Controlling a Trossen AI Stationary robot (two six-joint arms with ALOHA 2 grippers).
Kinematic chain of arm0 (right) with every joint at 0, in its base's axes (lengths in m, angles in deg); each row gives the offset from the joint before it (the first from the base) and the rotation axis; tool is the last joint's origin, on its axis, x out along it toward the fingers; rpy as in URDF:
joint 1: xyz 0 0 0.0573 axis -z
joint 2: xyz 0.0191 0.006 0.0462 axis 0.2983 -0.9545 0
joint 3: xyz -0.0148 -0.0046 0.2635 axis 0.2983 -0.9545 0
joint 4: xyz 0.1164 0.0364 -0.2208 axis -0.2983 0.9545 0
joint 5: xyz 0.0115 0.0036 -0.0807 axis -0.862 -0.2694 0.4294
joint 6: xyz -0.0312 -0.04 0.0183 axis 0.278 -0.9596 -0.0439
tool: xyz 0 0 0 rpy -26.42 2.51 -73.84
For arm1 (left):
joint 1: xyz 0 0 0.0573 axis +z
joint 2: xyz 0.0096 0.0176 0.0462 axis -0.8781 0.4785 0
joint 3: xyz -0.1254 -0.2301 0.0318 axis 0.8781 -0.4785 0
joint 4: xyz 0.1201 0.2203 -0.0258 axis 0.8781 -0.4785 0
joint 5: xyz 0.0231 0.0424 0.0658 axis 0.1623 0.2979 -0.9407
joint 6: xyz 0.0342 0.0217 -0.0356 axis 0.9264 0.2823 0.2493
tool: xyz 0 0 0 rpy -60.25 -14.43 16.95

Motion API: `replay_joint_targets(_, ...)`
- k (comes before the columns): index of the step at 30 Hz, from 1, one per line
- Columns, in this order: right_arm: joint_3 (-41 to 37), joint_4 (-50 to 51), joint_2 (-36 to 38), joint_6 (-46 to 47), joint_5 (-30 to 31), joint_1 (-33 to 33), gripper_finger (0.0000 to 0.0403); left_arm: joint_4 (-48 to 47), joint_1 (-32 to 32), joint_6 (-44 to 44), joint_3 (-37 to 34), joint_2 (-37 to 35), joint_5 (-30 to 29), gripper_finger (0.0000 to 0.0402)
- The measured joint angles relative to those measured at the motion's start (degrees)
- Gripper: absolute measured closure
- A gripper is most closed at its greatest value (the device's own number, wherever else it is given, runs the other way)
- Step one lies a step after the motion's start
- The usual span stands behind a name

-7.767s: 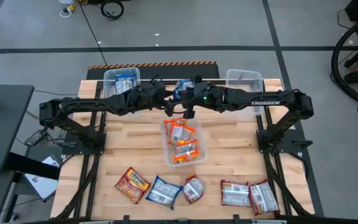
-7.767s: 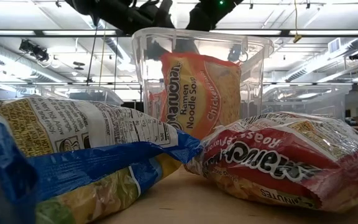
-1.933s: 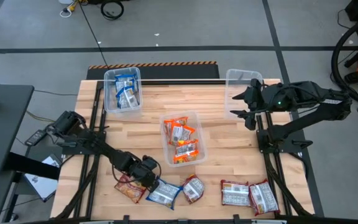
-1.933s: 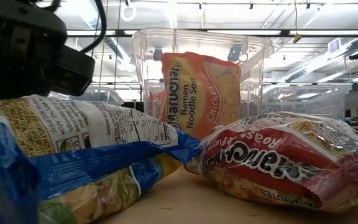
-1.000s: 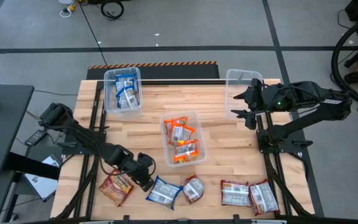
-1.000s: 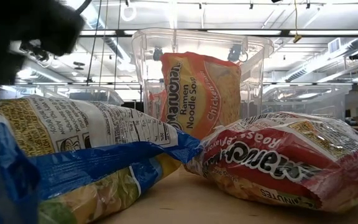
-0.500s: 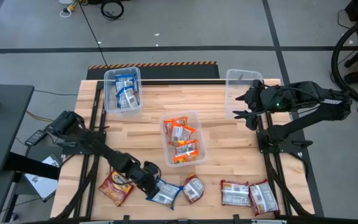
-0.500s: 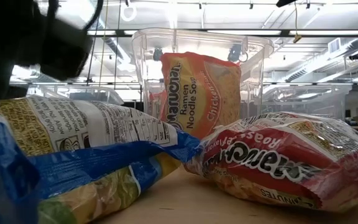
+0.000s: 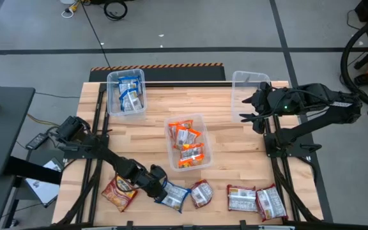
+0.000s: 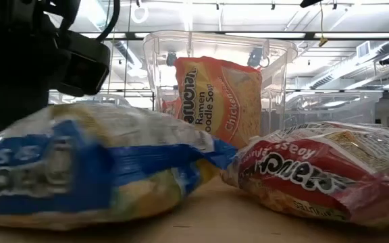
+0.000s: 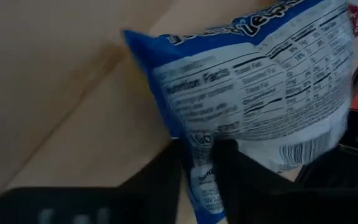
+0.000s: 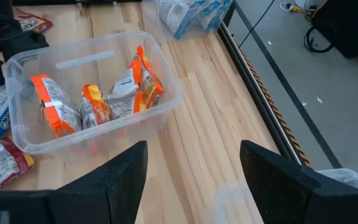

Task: Sort Maruchan noodles
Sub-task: Put the blue noodle pack into the left transparent bin

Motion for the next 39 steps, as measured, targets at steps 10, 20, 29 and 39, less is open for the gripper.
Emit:
replay_joint_targets(10,0.00,-0.03,0.00,-3.46,0.37,0.00,0.0141,-3.11,4.64,4.23,-0.07,-3.88,10.90,0.0396)
replay_joint_targets(20,0.00,-0.01,0.00,-5.04,0.52,1.32,0.0141,-40.22,17.28,22.97,8.16,-26.92,12.82,0.0399)
replay_joint_targets(29,0.00,-0.03,-0.02,-1.84,0.58,1.64,0.0141,-74.77,33.38,43.97,27.09,-36.23,1.15,0.0400)
replay_joint_targets(39,0.00,-0.08,-0.02,1.75,1.04,1.64,0.0141,-79.04,50.02,74.62,39.68,-37.25,-10.74,0.0400)
